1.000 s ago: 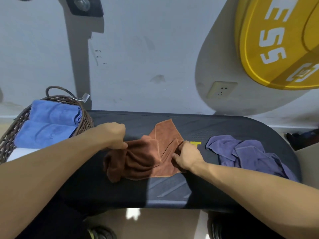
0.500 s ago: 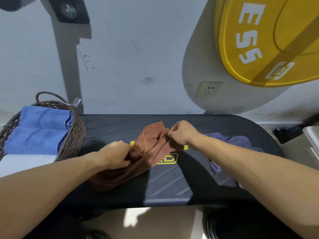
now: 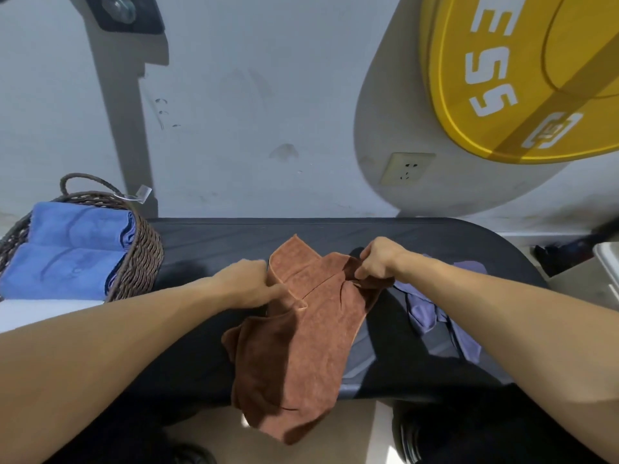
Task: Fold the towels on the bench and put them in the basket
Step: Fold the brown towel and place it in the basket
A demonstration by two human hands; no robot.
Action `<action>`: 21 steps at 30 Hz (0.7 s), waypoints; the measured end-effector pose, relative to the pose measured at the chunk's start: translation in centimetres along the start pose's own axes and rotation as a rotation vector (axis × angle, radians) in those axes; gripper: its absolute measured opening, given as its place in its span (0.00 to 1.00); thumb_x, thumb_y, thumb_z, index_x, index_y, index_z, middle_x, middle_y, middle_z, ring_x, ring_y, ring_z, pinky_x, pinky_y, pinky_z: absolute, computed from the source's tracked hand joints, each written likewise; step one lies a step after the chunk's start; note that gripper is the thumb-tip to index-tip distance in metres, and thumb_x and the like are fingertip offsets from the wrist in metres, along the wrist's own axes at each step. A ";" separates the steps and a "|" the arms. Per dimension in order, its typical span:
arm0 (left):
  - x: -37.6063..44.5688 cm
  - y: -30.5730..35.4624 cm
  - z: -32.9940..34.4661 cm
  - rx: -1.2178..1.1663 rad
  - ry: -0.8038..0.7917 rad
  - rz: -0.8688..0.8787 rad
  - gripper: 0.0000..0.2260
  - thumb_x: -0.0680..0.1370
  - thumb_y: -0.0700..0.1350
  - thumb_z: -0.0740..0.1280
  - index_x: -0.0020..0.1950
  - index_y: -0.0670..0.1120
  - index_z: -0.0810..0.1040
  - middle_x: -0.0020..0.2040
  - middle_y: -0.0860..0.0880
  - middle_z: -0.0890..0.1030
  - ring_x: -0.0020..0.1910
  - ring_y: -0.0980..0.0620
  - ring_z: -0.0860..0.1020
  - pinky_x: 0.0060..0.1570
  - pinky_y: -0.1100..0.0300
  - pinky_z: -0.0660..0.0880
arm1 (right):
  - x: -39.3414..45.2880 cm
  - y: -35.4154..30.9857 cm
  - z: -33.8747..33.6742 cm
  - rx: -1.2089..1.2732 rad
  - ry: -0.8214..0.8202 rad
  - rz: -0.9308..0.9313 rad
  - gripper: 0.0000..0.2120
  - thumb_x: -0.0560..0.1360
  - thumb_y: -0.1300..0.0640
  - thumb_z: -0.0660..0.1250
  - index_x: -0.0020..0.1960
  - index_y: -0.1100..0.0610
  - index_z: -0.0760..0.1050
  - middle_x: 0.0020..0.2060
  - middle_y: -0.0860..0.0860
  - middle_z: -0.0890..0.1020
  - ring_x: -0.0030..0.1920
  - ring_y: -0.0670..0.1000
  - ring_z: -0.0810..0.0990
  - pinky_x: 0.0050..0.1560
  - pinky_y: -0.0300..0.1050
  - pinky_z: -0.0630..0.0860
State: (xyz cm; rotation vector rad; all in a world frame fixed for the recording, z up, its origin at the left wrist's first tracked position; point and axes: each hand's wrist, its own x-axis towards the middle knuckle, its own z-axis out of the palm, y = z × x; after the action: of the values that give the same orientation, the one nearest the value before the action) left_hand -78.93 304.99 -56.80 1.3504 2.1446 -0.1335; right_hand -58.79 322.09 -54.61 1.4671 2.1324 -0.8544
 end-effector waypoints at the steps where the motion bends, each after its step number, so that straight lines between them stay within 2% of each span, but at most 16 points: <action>1: 0.6 0.1 -0.1 -0.047 0.051 -0.028 0.21 0.75 0.66 0.63 0.47 0.47 0.72 0.43 0.51 0.79 0.39 0.53 0.77 0.34 0.59 0.69 | 0.3 0.0 0.1 -0.015 -0.014 0.005 0.15 0.71 0.52 0.75 0.54 0.60 0.83 0.50 0.56 0.84 0.52 0.57 0.83 0.52 0.47 0.80; 3: 1.8 0.3 0.0 -0.167 0.079 -0.092 0.24 0.77 0.63 0.64 0.60 0.45 0.70 0.53 0.47 0.79 0.48 0.49 0.77 0.43 0.57 0.72 | 0.7 0.0 0.3 -0.031 -0.031 0.005 0.15 0.71 0.51 0.74 0.52 0.60 0.83 0.49 0.56 0.84 0.49 0.57 0.83 0.49 0.47 0.80; 5: 3.2 0.5 -0.2 -0.287 0.093 -0.131 0.29 0.77 0.60 0.65 0.69 0.42 0.65 0.61 0.45 0.77 0.51 0.49 0.75 0.46 0.57 0.71 | 1.1 0.0 0.4 -0.088 -0.053 -0.046 0.14 0.72 0.52 0.73 0.54 0.59 0.83 0.49 0.55 0.84 0.49 0.55 0.83 0.51 0.47 0.80; 8: 4.9 1.2 -0.8 -0.436 0.136 -0.128 0.29 0.76 0.56 0.68 0.70 0.42 0.64 0.62 0.45 0.75 0.53 0.49 0.75 0.45 0.58 0.71 | 1.5 0.4 0.5 -0.160 -0.124 -0.141 0.15 0.71 0.55 0.73 0.57 0.53 0.81 0.49 0.49 0.84 0.50 0.52 0.82 0.52 0.44 0.79; 11: 6.3 2.1 -1.2 -0.497 0.099 -0.118 0.28 0.74 0.54 0.73 0.67 0.42 0.68 0.59 0.45 0.77 0.57 0.46 0.76 0.53 0.55 0.74 | 2.2 1.1 0.3 -0.147 -0.171 -0.179 0.15 0.68 0.59 0.74 0.55 0.51 0.80 0.48 0.50 0.85 0.49 0.52 0.83 0.50 0.43 0.79; 12: 6.6 2.4 -1.2 -0.479 0.075 -0.125 0.26 0.73 0.53 0.74 0.64 0.42 0.69 0.57 0.45 0.77 0.57 0.46 0.77 0.53 0.54 0.74 | 2.3 1.3 0.3 -0.147 -0.177 -0.180 0.15 0.68 0.59 0.75 0.53 0.51 0.79 0.48 0.51 0.85 0.49 0.52 0.83 0.50 0.44 0.80; 15: 7.1 2.7 -0.9 -0.367 0.038 -0.167 0.19 0.72 0.50 0.75 0.54 0.42 0.72 0.49 0.44 0.80 0.48 0.46 0.79 0.41 0.56 0.75 | 2.7 2.0 0.0 -0.168 -0.172 -0.172 0.23 0.66 0.57 0.77 0.59 0.52 0.76 0.52 0.51 0.83 0.50 0.53 0.81 0.48 0.44 0.79; 17: 7.2 2.5 -0.9 -0.280 0.062 -0.156 0.14 0.73 0.48 0.74 0.46 0.42 0.72 0.46 0.44 0.80 0.43 0.47 0.78 0.36 0.57 0.72 | 2.9 2.7 -0.4 -0.129 -0.117 -0.133 0.29 0.66 0.54 0.79 0.63 0.55 0.72 0.50 0.51 0.80 0.50 0.53 0.79 0.45 0.42 0.75; 19: 7.3 2.4 -1.0 -0.245 0.049 -0.133 0.11 0.74 0.47 0.73 0.39 0.41 0.76 0.43 0.44 0.82 0.44 0.46 0.80 0.42 0.53 0.77 | 3.4 3.2 -1.1 -0.088 -0.047 -0.083 0.25 0.67 0.51 0.79 0.58 0.59 0.75 0.48 0.52 0.81 0.51 0.54 0.80 0.46 0.43 0.74; 21: 7.4 2.5 -1.4 -0.230 0.009 -0.114 0.10 0.76 0.46 0.70 0.40 0.41 0.79 0.44 0.45 0.82 0.46 0.45 0.81 0.50 0.51 0.79 | 4.0 3.6 -1.9 -0.044 -0.046 -0.051 0.18 0.70 0.49 0.76 0.52 0.61 0.82 0.43 0.51 0.82 0.46 0.53 0.80 0.44 0.43 0.75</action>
State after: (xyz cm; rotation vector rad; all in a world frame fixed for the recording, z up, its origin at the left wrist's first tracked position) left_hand -79.63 312.57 -59.02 1.0998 2.1696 0.0730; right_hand -56.86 327.08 -56.70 1.3637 2.1492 -0.8461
